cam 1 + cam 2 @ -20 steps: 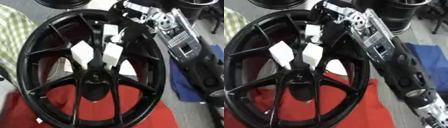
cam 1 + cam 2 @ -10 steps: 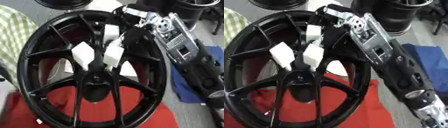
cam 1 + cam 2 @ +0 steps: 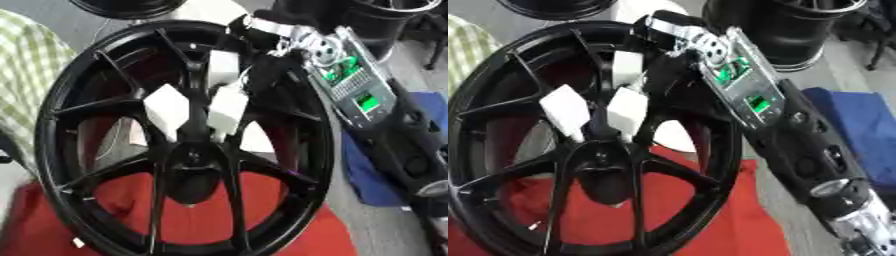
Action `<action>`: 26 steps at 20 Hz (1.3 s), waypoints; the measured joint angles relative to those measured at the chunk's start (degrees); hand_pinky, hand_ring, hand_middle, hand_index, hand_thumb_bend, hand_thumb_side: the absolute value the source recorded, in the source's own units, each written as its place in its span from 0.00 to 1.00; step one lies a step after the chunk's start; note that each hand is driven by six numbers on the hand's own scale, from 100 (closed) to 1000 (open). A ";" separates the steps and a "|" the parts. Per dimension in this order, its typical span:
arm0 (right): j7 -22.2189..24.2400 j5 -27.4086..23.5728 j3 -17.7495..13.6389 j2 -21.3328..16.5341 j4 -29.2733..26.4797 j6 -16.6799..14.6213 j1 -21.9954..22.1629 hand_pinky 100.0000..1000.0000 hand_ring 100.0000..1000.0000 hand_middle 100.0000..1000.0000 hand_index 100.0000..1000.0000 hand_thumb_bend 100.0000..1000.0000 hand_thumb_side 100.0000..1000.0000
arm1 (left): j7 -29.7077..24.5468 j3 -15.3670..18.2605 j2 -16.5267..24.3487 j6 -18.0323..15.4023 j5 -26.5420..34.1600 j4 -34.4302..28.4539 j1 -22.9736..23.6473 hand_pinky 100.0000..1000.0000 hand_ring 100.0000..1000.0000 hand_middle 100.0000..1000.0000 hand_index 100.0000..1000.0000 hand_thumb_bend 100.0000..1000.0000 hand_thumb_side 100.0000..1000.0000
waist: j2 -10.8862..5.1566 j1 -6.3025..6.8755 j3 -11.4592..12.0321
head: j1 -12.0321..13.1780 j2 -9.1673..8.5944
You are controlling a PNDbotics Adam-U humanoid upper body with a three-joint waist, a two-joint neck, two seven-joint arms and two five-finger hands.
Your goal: Pull the pin out of the wheel hub.
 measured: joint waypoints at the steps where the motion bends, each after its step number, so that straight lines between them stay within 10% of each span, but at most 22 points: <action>1: -0.22 -0.32 0.00 0.00 -0.01 0.22 0.01 0.61 0.68 0.38 0.53 0.43 0.00 | -0.01 0.00 0.00 0.00 -0.01 0.00 0.00 0.48 0.61 0.58 0.70 0.00 0.89 | 0.00 -0.01 0.01 | -0.03 0.00; 14: -1.81 -3.96 -0.74 -0.05 -0.31 1.76 -0.12 0.55 0.52 0.02 0.36 0.39 0.00 | -0.28 0.00 -0.04 0.15 -0.05 0.00 -0.01 0.48 0.61 0.58 0.70 0.00 0.90 | -0.03 -0.10 0.11 | -0.30 0.00; 26: -3.04 -7.41 -4.02 -4.02 -3.83 3.87 -3.26 0.53 0.49 0.00 0.34 0.39 0.00 | -0.28 0.00 -0.09 0.17 -0.05 0.00 0.03 0.48 0.61 0.58 0.70 0.00 0.89 | -0.82 -0.12 -0.42 | -0.54 0.64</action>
